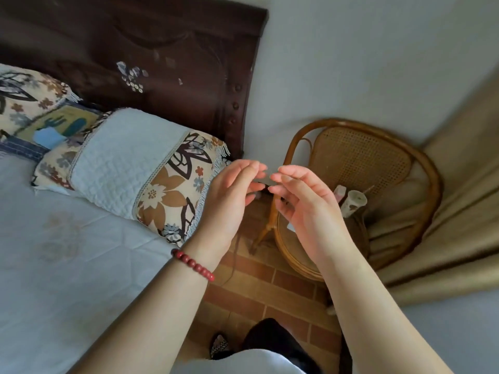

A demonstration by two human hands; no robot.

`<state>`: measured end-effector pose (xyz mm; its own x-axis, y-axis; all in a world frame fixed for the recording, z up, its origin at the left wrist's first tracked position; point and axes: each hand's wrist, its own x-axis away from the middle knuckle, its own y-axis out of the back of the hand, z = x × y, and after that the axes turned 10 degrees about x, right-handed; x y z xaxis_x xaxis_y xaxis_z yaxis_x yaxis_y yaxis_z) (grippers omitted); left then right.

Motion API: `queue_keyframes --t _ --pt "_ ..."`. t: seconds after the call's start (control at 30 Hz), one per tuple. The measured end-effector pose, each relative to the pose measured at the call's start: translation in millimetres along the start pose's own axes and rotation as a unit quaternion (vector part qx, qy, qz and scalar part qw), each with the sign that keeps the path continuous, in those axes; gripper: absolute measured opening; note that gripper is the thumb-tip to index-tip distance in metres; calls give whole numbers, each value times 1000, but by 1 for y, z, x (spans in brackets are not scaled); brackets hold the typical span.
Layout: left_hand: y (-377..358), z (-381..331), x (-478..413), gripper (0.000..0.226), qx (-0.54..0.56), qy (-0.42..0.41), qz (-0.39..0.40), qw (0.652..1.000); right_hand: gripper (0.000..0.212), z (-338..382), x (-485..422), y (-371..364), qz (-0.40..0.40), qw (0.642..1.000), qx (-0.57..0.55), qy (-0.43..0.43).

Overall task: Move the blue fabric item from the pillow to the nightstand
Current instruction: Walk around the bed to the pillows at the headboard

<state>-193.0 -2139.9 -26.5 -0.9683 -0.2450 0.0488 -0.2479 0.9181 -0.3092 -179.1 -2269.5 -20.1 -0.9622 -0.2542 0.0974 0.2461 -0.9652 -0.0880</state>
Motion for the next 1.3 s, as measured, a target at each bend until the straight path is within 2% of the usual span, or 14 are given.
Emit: queue_keyframes --t 0.07,0.27,0.47,0.67,0.93,1.3 --pt "11 -1 -20 19 2 -3 -26 1000 21 2 -25 -8 18 1000 4 -3" --pt "38 -13 -76 17 15 -14 -126 992 13 5 -108 -37 98 994 34 -14" --pt "69 -36 -118 17 -39 -60 -210 975 9 9 -188 -82 222 974 24 -31" --pt "113 -48 -132 16 -13 -70 -307 949 12 0 -223 -138 298 953 20 -55" --pt "178 -68 -151 28 -9 -71 -357 931 20 -5 -247 -212 339 939 20 -52" --pt "248 -86 -188 23 5 -59 -415 908 19 -13 -287 -298 387 919 26 -72"
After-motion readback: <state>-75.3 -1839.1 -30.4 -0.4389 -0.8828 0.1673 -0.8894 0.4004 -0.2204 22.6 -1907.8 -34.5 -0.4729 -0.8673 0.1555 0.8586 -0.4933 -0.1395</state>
